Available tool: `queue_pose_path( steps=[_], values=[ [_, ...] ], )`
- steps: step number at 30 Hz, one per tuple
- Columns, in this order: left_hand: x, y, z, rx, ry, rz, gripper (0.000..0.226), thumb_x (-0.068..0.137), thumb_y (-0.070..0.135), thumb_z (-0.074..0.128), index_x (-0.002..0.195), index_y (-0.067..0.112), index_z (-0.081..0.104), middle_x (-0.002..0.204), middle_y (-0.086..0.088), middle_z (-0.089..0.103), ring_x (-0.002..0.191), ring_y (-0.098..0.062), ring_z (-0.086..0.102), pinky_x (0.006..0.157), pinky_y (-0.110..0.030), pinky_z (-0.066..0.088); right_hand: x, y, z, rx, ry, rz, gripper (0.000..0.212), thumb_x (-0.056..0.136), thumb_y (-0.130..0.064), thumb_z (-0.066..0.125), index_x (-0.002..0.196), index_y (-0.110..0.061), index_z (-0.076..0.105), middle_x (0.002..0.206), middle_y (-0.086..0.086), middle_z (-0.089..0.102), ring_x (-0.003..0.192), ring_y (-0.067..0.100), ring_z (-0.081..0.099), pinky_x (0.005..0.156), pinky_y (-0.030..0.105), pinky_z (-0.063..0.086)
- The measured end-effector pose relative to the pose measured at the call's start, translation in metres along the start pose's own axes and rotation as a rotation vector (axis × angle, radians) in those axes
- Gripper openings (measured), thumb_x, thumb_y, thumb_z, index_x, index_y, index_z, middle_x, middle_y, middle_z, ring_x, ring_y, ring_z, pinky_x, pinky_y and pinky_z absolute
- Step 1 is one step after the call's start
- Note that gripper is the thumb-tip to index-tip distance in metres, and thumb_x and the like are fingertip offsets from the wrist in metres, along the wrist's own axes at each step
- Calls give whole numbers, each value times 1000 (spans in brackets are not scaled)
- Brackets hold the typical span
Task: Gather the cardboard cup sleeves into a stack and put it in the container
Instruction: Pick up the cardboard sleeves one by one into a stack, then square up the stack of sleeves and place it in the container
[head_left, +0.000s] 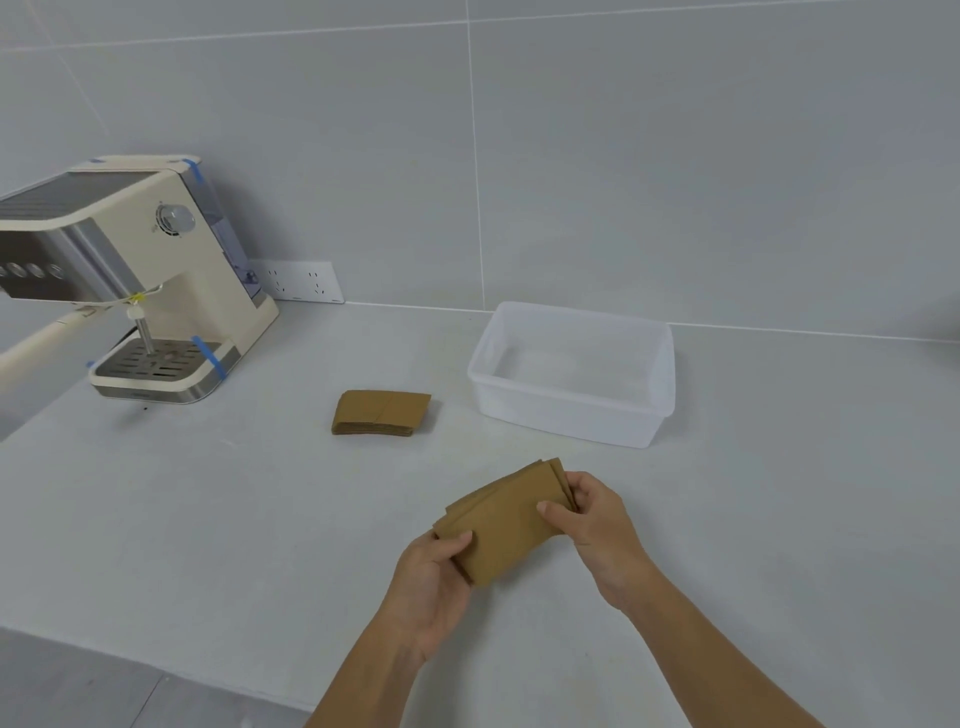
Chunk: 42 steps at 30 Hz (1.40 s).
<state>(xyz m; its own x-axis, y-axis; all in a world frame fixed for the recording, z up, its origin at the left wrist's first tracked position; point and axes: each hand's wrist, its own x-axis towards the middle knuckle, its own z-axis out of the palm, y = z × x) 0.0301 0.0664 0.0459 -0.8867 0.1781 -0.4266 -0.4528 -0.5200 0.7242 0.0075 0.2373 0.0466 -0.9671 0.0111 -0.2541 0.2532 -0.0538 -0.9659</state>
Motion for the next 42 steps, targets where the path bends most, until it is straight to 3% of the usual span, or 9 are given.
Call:
queue_pose_path(
  steps=[10,19,22,26,28,34,42],
  values=[
    [3,13,-12,102,98,71,31,92,-7,36,111,5,57,112,-8,66,107,-19,60,82,-29,48,9,-2,24,-111,-98,-5,20,88,-7,50,94,-25,57,100,4,64,86,14,59,68,19,48],
    [32,56,-57,234,159,48,34,93,-5,37,122,6,52,120,-8,62,113,-20,57,96,-33,43,38,-6,76,-97,-67,19,19,87,-5,52,97,-21,57,105,7,65,91,16,60,76,22,48],
    [49,77,-71,339,189,34,33,93,-2,38,121,9,53,120,-6,62,113,-19,55,100,-34,40,53,-10,99,-77,4,-8,29,86,-2,53,109,-19,47,104,4,63,90,11,60,73,20,48],
    [69,111,-84,417,204,36,34,92,-2,42,121,8,54,119,-5,62,112,-19,55,105,-37,38,73,-23,122,-28,55,8,29,85,0,53,109,-15,47,98,3,64,84,9,61,66,14,49],
    [78,130,-89,401,211,39,33,89,-4,46,119,6,55,116,-8,63,108,-21,58,102,-38,42,83,-30,134,-13,86,13,28,84,0,53,106,-16,49,96,-1,64,84,8,60,66,16,48],
    [99,184,-96,386,176,15,20,82,-8,55,97,-1,66,96,-10,69,86,-20,65,71,-28,52,111,-43,160,-66,223,19,26,78,-5,57,94,-25,53,99,1,62,85,14,57,69,22,45],
    [132,219,-102,524,227,-64,22,78,-6,61,99,-1,66,96,-11,68,82,-21,62,70,-31,54,135,-52,180,-108,271,63,19,80,-7,58,91,-21,53,87,-3,56,75,9,53,63,19,44]
  ],
)
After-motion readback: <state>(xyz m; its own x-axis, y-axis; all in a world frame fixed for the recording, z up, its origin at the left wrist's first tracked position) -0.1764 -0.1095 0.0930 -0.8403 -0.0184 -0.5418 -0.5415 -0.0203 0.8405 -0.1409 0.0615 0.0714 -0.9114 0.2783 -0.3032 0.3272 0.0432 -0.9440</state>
